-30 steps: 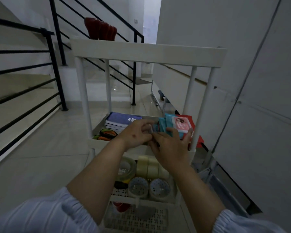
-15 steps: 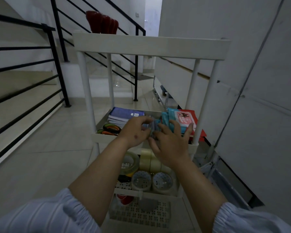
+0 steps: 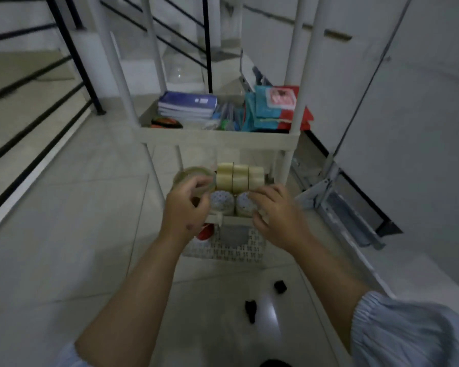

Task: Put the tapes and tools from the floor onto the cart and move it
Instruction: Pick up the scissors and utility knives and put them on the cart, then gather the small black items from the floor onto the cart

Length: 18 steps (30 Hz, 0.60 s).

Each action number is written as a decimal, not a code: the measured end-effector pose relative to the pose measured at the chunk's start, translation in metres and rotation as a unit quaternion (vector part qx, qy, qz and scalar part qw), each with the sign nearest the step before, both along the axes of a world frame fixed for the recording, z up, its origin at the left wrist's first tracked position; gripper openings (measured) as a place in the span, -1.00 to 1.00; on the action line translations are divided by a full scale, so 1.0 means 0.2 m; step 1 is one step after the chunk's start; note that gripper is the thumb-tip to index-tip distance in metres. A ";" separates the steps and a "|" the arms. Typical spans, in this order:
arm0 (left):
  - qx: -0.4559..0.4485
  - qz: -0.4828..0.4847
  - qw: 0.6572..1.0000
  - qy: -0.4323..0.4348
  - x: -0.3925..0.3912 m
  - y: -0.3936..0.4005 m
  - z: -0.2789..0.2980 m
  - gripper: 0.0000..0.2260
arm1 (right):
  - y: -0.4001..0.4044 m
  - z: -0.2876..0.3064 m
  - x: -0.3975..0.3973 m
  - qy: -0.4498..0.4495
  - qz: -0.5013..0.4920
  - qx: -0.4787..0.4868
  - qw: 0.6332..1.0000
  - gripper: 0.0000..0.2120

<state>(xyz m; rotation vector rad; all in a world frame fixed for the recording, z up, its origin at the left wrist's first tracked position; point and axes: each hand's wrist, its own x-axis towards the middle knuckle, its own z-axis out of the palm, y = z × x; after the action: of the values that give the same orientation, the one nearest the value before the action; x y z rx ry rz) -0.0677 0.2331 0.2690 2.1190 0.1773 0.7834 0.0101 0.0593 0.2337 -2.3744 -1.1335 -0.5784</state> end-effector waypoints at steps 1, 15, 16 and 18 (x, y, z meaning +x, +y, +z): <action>-0.004 0.000 1.000 0.027 -0.03 -0.03 -0.08 -0.81 | -0.04 -0.07 -0.01 0.021 -0.002 -0.008 1.000 -0.73; -0.045 -0.059 0.934 0.350 -0.15 -0.40 -1.10 -0.66 | -0.52 -1.05 -0.02 0.331 -0.067 -0.097 0.936 -0.57; -0.046 -0.068 0.927 0.366 -0.14 -0.41 -1.15 -0.66 | -0.53 -1.11 -0.01 0.350 -0.077 -0.105 0.928 -0.55; -0.049 -0.088 0.913 0.395 -0.11 -0.42 -1.24 -0.65 | -0.55 -1.19 0.02 0.392 -0.093 -0.121 0.907 -0.53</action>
<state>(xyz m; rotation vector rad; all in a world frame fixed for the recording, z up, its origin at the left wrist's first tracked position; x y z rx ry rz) -0.0889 0.1492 0.0212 2.2033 0.4331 -0.2235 0.0135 -0.0506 -0.0050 -2.5388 -0.6315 0.4829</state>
